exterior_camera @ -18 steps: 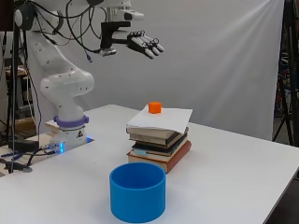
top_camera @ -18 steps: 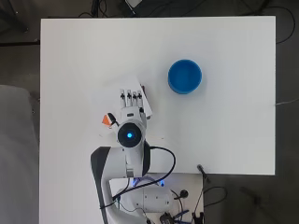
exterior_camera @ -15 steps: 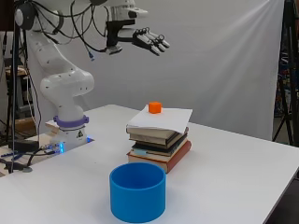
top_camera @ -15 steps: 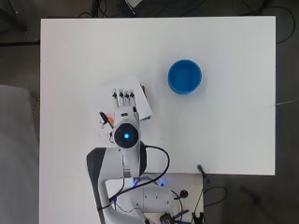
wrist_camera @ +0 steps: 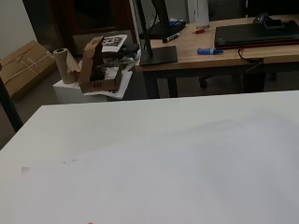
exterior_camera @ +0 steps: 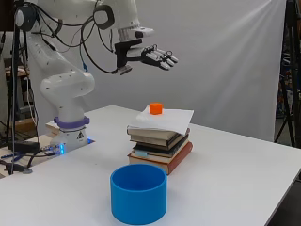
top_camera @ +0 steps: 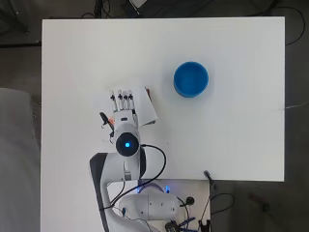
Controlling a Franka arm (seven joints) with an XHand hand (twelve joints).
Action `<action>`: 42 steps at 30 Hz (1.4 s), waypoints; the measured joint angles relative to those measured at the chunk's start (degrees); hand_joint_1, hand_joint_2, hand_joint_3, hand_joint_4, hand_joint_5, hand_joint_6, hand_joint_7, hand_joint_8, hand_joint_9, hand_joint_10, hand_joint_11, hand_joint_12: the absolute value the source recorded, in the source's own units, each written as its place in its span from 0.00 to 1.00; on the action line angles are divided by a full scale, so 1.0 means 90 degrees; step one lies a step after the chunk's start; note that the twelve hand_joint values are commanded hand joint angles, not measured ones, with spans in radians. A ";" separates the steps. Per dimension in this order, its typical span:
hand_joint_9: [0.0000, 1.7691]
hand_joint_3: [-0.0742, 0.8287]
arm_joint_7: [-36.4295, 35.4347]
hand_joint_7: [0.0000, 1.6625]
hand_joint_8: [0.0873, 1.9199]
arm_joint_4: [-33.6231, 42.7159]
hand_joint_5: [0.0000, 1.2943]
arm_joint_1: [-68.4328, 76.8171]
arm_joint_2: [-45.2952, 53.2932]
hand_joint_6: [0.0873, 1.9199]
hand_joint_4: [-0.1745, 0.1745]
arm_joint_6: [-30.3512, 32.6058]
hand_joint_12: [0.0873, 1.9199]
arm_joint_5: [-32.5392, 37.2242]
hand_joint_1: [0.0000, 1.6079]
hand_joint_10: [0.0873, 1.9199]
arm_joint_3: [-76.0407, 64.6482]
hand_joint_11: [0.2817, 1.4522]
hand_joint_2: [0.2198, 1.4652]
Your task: Teleoperate dual arm-hand system to pick and place objects
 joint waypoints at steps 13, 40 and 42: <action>0.28 0.08 -0.1481 0.26 0.00 -0.1446 0.29 0.0138 0.0380 0.00 0.65 0.1764 0.00 0.0899 0.15 0.00 0.0299 0.17 0.66; 0.65 0.08 -0.2277 0.49 1.00 -0.1547 0.51 0.0225 0.1208 0.75 0.99 0.1309 1.00 0.1322 0.54 1.00 0.0451 0.48 0.85; 0.63 0.08 -0.2390 0.46 1.00 -0.1345 0.50 0.0233 0.1223 0.75 1.00 0.1282 0.99 0.1282 0.53 1.00 0.0480 0.45 0.86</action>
